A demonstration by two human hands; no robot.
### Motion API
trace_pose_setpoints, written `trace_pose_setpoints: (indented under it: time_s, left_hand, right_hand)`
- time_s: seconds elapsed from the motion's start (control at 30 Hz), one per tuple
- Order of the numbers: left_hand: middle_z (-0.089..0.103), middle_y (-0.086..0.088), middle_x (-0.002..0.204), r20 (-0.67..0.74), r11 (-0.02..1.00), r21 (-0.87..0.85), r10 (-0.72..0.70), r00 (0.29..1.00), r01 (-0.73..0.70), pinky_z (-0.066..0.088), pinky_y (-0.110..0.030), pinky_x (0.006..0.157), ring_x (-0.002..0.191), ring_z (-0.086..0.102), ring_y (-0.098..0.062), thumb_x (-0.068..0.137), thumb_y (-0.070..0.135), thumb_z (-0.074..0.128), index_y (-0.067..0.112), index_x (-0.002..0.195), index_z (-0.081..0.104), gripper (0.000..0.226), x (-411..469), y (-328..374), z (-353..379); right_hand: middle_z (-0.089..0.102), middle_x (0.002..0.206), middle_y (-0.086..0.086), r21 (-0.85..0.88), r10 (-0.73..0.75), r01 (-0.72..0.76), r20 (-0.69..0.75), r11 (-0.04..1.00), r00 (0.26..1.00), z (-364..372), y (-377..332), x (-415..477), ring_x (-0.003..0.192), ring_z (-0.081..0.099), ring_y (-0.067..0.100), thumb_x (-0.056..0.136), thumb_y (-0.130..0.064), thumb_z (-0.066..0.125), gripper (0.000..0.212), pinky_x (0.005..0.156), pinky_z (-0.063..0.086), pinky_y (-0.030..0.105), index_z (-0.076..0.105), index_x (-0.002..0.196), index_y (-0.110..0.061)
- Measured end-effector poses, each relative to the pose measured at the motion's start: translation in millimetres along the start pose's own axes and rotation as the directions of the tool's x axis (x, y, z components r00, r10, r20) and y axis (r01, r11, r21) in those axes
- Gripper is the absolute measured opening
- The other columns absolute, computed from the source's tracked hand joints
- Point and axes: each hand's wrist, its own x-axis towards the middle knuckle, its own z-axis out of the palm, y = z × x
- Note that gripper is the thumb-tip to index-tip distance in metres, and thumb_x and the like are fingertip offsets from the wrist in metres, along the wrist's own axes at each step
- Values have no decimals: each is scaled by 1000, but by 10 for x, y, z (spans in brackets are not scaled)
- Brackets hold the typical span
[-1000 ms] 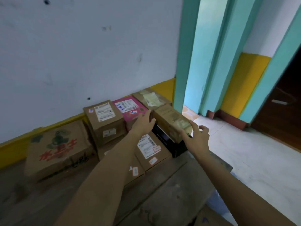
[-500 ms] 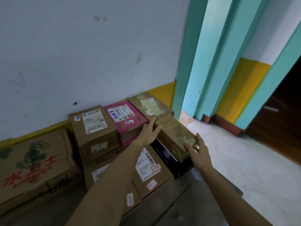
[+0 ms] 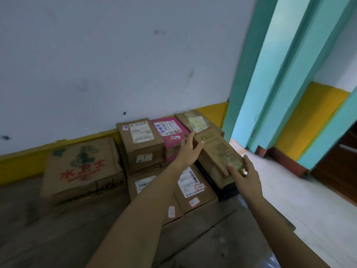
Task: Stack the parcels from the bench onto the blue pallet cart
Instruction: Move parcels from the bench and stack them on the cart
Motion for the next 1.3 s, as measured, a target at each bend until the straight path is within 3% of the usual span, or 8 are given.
trace_pose_setpoints:
  time_s: [0.2,0.43,0.57,0.7,0.93,1.07,1.2,1.3]
  left_hand:
    - [18,-10,150,-220,999,4,34,975,-34,29,-29,103,135,29,-27,94,44,43,31,145,21,57,-1056,193,-683]
    - [23,-10,145,-469,997,72,38,882,-4,36,-47,108,131,34,-31,94,42,44,28,145,23,57,-2891,228,-1500]
    - [22,-15,145,-574,990,121,16,819,66,29,-36,111,132,32,-29,95,41,44,24,146,22,58,-3862,173,-1943]
    - [25,-16,142,-696,980,117,-35,717,161,34,-34,104,127,38,-31,94,43,45,24,144,25,57,-4792,26,-2405]
    - [23,-13,146,-834,964,48,-105,542,260,47,-43,98,126,38,-33,94,46,45,26,143,25,57,-6241,-374,-3284]
    - [23,-12,147,-887,942,11,-146,439,335,44,-37,97,128,37,-32,93,48,44,28,143,25,58,-6890,-696,-3850]
    - [31,-12,146,-874,946,-62,-206,440,319,45,-49,100,127,42,-33,93,44,48,25,145,23,60,-7300,-1060,-4467]
    - [32,-10,146,-842,939,-55,-226,490,339,44,-49,100,128,41,-30,93,42,48,23,145,22,61,-7338,-1311,-4919]
  right_hand:
    - [45,142,10,83,-193,186,80,979,978,115,-479,-838,127,46,26,87,-33,62,69,105,39,38,30,145,-14]
    - [41,144,8,206,-344,299,240,932,908,288,-926,-2343,129,42,23,87,-36,61,72,100,37,31,27,146,-15]
    - [40,145,7,255,-382,309,329,916,863,438,-1151,-3266,131,39,23,87,-38,60,70,99,32,28,28,146,-17]
    - [34,146,10,279,-385,280,475,919,791,691,-1406,-4058,130,38,27,87,-42,59,73,108,35,42,23,147,-23]
    - [35,144,10,372,-454,272,606,888,653,1305,-1781,-5397,126,43,25,87,-41,60,74,90,39,25,22,147,-19]
    - [31,141,9,369,-445,253,673,894,590,1784,-1986,-6103,123,43,28,87,-43,58,73,88,43,30,21,147,-23]
    - [24,138,10,330,-376,186,737,925,561,2386,-2145,-6714,121,38,30,88,-42,57,69,80,45,30,20,145,-27]
    - [23,137,8,309,-315,118,732,944,603,2826,-2232,-7044,114,39,24,89,-39,57,67,78,39,26,20,144,-27]
